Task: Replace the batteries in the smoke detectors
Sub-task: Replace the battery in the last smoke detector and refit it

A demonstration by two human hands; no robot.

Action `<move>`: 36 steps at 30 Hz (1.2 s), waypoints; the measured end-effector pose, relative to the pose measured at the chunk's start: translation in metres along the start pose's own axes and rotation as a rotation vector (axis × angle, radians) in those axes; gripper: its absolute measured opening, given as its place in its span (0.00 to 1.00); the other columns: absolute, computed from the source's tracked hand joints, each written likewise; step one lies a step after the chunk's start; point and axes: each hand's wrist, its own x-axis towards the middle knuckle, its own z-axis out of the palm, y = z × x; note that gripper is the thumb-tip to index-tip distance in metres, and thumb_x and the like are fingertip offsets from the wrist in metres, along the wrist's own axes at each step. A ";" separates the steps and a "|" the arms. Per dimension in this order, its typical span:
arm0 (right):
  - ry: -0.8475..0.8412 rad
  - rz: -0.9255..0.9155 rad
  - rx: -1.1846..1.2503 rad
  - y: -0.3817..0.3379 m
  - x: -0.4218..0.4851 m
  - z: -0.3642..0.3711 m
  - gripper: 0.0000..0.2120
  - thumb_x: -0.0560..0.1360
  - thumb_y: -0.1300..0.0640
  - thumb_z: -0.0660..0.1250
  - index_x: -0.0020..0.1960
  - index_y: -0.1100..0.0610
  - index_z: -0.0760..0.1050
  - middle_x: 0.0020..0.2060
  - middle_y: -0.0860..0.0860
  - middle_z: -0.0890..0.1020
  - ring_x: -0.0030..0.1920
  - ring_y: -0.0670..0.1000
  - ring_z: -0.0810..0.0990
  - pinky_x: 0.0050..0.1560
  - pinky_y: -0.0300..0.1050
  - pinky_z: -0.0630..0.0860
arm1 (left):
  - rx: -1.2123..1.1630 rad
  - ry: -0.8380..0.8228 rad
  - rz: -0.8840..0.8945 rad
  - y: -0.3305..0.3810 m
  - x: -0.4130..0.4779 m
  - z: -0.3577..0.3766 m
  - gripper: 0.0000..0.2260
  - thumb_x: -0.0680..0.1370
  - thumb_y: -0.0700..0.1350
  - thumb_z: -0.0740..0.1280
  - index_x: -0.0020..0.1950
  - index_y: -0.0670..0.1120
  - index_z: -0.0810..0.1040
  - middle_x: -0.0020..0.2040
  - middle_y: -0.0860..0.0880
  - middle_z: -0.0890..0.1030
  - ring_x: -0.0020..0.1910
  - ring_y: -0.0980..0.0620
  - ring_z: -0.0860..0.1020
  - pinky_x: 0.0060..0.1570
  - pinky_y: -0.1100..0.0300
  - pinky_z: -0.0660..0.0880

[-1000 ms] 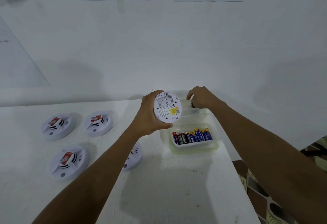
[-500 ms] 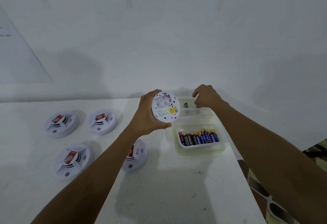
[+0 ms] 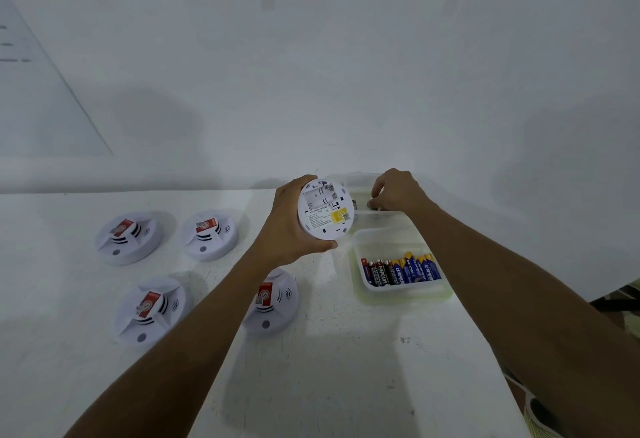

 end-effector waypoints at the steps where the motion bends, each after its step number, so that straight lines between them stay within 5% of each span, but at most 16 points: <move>1: -0.003 -0.006 -0.002 -0.002 0.001 0.001 0.10 0.68 0.57 0.78 0.47 0.59 0.83 0.45 0.54 0.85 0.47 0.55 0.84 0.46 0.43 0.78 | 0.001 0.002 -0.005 -0.002 -0.001 -0.001 0.44 0.56 0.54 0.81 0.67 0.58 0.62 0.63 0.57 0.70 0.65 0.54 0.66 0.63 0.66 0.64; 5: -0.035 -0.020 0.009 -0.003 0.003 0.001 0.11 0.68 0.60 0.77 0.50 0.58 0.84 0.44 0.53 0.82 0.49 0.55 0.83 0.50 0.45 0.79 | -0.001 0.001 -0.019 -0.005 -0.003 -0.002 0.44 0.56 0.54 0.81 0.68 0.56 0.64 0.64 0.56 0.70 0.65 0.53 0.67 0.65 0.58 0.67; 8: -0.018 -0.011 0.251 -0.005 -0.002 -0.007 0.07 0.69 0.64 0.76 0.46 0.60 0.83 0.42 0.60 0.85 0.41 0.58 0.85 0.45 0.48 0.84 | -0.005 0.000 -0.025 -0.004 -0.002 -0.004 0.44 0.56 0.53 0.81 0.67 0.58 0.62 0.63 0.57 0.69 0.65 0.54 0.66 0.64 0.61 0.65; 12: 0.107 -0.162 0.676 -0.016 -0.034 -0.022 0.08 0.70 0.64 0.75 0.46 0.63 0.79 0.39 0.60 0.85 0.36 0.53 0.84 0.39 0.42 0.81 | 0.006 0.009 -0.006 0.000 0.000 -0.003 0.44 0.56 0.54 0.81 0.68 0.57 0.62 0.63 0.56 0.70 0.65 0.52 0.66 0.64 0.57 0.68; 17: 0.193 -0.251 0.812 -0.034 -0.080 -0.001 0.08 0.70 0.57 0.77 0.43 0.57 0.79 0.37 0.53 0.84 0.37 0.45 0.80 0.37 0.31 0.75 | 0.008 0.022 0.044 0.009 -0.001 0.001 0.44 0.55 0.57 0.81 0.66 0.61 0.63 0.62 0.56 0.71 0.64 0.50 0.69 0.64 0.50 0.71; 23: 0.456 -0.262 0.713 -0.040 -0.102 0.033 0.08 0.72 0.53 0.76 0.43 0.57 0.79 0.44 0.43 0.80 0.49 0.45 0.78 0.47 0.35 0.72 | -0.019 0.013 0.058 0.015 -0.008 0.003 0.42 0.55 0.54 0.83 0.65 0.55 0.69 0.60 0.53 0.75 0.61 0.46 0.74 0.57 0.46 0.76; 27: 0.478 -0.344 0.688 -0.048 -0.112 0.048 0.08 0.74 0.52 0.73 0.44 0.57 0.81 0.43 0.46 0.84 0.45 0.46 0.82 0.46 0.51 0.81 | -0.058 0.051 0.087 0.028 -0.011 -0.001 0.37 0.57 0.45 0.83 0.59 0.62 0.69 0.53 0.61 0.76 0.52 0.57 0.77 0.50 0.65 0.76; 31: 0.580 -0.503 0.453 -0.049 -0.121 0.054 0.11 0.78 0.54 0.65 0.53 0.60 0.82 0.53 0.54 0.84 0.52 0.51 0.82 0.53 0.51 0.80 | -0.096 0.060 0.071 0.030 -0.014 -0.006 0.37 0.58 0.47 0.81 0.60 0.63 0.67 0.54 0.70 0.75 0.54 0.65 0.76 0.51 0.74 0.71; 34: 0.526 -0.553 0.264 -0.043 -0.120 0.058 0.16 0.80 0.53 0.62 0.59 0.61 0.81 0.63 0.59 0.80 0.61 0.55 0.79 0.63 0.49 0.76 | -0.118 0.042 0.041 0.028 -0.015 -0.007 0.39 0.58 0.53 0.80 0.64 0.59 0.65 0.58 0.63 0.75 0.57 0.60 0.76 0.54 0.70 0.73; 36: 0.478 -0.601 0.237 -0.038 -0.115 0.055 0.15 0.80 0.53 0.62 0.58 0.60 0.82 0.61 0.57 0.81 0.59 0.54 0.80 0.59 0.49 0.78 | -0.121 0.028 0.034 0.024 -0.016 -0.006 0.40 0.57 0.53 0.80 0.65 0.58 0.65 0.60 0.56 0.75 0.59 0.56 0.76 0.56 0.65 0.74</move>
